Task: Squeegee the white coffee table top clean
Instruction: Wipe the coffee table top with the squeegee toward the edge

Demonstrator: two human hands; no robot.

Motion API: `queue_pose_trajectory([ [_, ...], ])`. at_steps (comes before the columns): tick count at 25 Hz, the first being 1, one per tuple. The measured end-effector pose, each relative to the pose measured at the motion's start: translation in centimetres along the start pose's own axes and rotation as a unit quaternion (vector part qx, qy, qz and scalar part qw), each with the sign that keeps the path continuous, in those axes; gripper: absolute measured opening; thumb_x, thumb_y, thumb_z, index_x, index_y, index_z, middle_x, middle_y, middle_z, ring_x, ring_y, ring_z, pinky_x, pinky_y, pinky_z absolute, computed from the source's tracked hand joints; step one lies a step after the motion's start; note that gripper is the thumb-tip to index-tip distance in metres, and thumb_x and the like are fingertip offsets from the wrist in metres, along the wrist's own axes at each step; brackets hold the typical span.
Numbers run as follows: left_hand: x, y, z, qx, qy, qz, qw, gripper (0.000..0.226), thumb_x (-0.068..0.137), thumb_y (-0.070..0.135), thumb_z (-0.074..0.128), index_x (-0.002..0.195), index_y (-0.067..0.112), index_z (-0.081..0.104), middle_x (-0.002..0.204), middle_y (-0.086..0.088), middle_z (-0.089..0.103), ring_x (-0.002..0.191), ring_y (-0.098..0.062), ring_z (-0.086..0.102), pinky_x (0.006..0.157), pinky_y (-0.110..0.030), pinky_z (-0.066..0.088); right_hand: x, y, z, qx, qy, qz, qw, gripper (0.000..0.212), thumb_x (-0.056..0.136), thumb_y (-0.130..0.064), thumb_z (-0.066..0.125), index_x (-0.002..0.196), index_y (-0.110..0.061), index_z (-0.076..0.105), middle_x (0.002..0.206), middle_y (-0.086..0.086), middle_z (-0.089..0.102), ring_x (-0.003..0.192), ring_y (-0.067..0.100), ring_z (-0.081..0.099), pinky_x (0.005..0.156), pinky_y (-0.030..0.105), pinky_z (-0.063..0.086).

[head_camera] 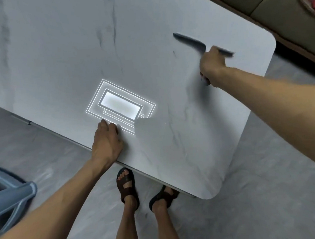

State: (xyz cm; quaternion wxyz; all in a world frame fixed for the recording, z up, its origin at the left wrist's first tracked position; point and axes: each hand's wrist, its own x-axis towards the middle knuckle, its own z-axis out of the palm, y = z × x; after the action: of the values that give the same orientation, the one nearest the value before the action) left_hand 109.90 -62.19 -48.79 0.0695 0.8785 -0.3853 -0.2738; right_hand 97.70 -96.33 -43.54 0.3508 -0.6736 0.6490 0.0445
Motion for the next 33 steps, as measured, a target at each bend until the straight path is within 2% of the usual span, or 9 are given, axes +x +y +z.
queue_pose_trajectory([
  [3,-0.4,-0.2,-0.1,0.008,0.004,0.01,1.0,0.015,0.082,0.001,0.051,0.096,-0.006,0.054,0.103,-0.021,0.046,0.09,-0.037,0.046,0.076,-0.043,0.04,-5.5,0.5,3.7,-0.086,-0.027,-0.101,0.991,0.057,0.095,-0.013,0.028,0.149,-0.027,0.018,0.106,0.019,0.059,0.082,0.035,0.058,0.062,0.034,0.042],
  [6,-0.7,0.0,-0.2,0.022,-0.005,0.022,0.999,0.017,0.083,0.003,0.051,0.098,-0.004,0.054,0.104,-0.02,0.047,0.094,-0.036,0.045,0.079,-0.044,0.04,-11.4,6.0,4.2,-0.198,-0.087,-0.224,0.95,0.052,0.102,-0.024,0.029,0.151,-0.033,0.014,0.109,0.018,0.064,0.091,0.039,0.061,0.072,0.037,0.041],
  [11,-1.4,0.5,-0.4,0.022,-0.035,0.059,0.997,0.017,0.076,0.001,0.055,0.093,-0.002,0.054,0.1,-0.019,0.049,0.087,-0.036,0.048,0.072,-0.04,0.038,-18.0,16.2,1.1,-0.313,-0.149,-0.245,0.906,0.059,0.103,-0.024,0.03,0.151,-0.041,0.001,0.097,-0.001,0.06,0.077,0.02,0.058,0.063,0.031,0.042],
  [15,-2.2,0.5,-0.6,-0.003,-0.025,0.07,0.997,0.012,0.076,0.002,0.055,0.087,0.003,0.051,0.086,-0.015,0.057,0.072,-0.034,0.051,0.06,-0.034,0.034,-19.8,19.8,-2.6,-0.272,-0.139,-0.205,0.93,0.051,0.103,-0.038,0.027,0.147,-0.053,0.008,0.1,-0.014,0.06,0.079,0.008,0.054,0.067,0.024,0.042],
  [17,-2.3,0.1,-0.7,-0.023,-0.016,0.034,0.999,0.011,0.08,0.007,0.053,0.09,0.009,0.049,0.083,-0.011,0.06,0.07,-0.031,0.053,0.058,-0.033,0.035,-20.4,18.7,-2.5,-0.236,-0.14,-0.206,0.939,0.045,0.1,-0.047,0.022,0.144,-0.058,0.013,0.107,-0.019,0.062,0.087,0.008,0.058,0.07,0.023,0.041],
  [20,-1.8,-1.2,-1.7,-0.072,0.006,-0.04,0.997,0.009,0.084,0.012,0.05,0.092,0.014,0.048,0.087,-0.006,0.061,0.076,-0.028,0.056,0.062,-0.034,0.041,-20.7,14.5,0.8,-0.242,-0.171,-0.289,0.91,0.046,0.101,-0.05,0.022,0.146,-0.052,0.014,0.104,-0.013,0.065,0.089,0.013,0.063,0.072,0.027,0.046],
  [25,-0.1,-5.3,-3.8,-0.074,0.068,-0.098,0.99,0.012,0.083,0.011,0.055,0.095,0.01,0.054,0.098,-0.011,0.06,0.087,-0.032,0.058,0.068,-0.035,0.041,-20.6,4.6,11.7,-0.301,-0.213,-0.446,0.816,0.058,0.1,-0.014,0.041,0.151,-0.035,0.021,0.099,0.003,0.057,0.077,0.026,0.058,0.06,0.032,0.042],
  [30,-0.1,-5.9,-3.7,-0.101,0.025,-0.108,0.989,0.009,0.082,0.014,0.049,0.084,0.02,0.042,0.076,0.005,0.05,0.07,-0.023,0.049,0.058,-0.032,0.034,-20.0,2.7,14.6,-0.289,-0.225,-0.417,0.832,0.06,0.1,-0.01,0.036,0.149,-0.04,0.023,0.092,0.002,0.049,0.08,0.029,0.054,0.067,0.037,0.047],
  [33,-1.6,-3.6,-2.3,-0.099,-0.008,-0.079,0.992,0.009,0.086,0.015,0.048,0.09,0.019,0.041,0.083,-0.001,0.053,0.068,-0.022,0.051,0.056,-0.032,0.035,-19.5,7.0,11.9,-0.285,-0.215,-0.394,0.847,0.05,0.104,-0.022,0.033,0.148,-0.044,0.025,0.095,0.004,0.056,0.081,0.028,0.057,0.069,0.035,0.046],
])
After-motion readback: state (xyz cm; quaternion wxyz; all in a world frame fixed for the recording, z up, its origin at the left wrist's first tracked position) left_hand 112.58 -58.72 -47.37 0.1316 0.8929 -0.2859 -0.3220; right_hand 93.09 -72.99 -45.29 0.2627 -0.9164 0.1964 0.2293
